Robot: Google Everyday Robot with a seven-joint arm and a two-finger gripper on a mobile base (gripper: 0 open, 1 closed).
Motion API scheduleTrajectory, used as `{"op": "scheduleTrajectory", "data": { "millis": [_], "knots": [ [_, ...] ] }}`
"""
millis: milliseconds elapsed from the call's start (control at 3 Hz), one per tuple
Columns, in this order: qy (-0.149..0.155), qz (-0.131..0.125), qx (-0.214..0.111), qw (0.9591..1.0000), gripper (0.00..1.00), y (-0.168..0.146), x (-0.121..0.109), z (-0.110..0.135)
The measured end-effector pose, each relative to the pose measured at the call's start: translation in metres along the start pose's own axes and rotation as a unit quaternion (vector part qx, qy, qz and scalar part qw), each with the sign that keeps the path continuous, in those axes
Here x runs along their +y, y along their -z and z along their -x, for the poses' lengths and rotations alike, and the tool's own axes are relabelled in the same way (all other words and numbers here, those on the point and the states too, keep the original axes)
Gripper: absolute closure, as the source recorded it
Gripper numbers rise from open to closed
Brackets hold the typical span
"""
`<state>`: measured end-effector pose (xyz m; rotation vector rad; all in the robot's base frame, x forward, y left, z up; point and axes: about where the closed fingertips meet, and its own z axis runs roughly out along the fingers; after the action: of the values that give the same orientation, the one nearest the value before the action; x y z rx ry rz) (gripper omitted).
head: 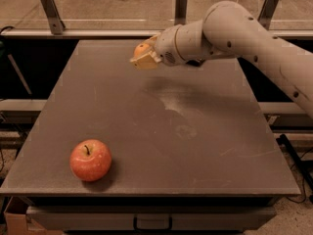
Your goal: Move orange near rxbar chocolate
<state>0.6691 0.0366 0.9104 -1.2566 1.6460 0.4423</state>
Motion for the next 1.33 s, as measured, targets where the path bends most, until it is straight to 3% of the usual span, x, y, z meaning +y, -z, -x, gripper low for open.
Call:
{"op": "scheduleTrajectory", "data": {
  "millis": [333, 667, 1000, 1333],
  "knots": [
    [0.017, -0.056, 0.019, 0.9981, 1.00, 0.034, -0.036, -0.007],
    [0.042, -0.134, 0.031, 0.9896, 1.00, 0.090, -0.091, -0.014],
    [0.045, -0.189, 0.028, 0.9805, 1.00, 0.135, -0.138, -0.031],
    [0.025, -0.201, 0.028, 0.9789, 1.00, 0.156, -0.162, -0.065]
  ]
}}
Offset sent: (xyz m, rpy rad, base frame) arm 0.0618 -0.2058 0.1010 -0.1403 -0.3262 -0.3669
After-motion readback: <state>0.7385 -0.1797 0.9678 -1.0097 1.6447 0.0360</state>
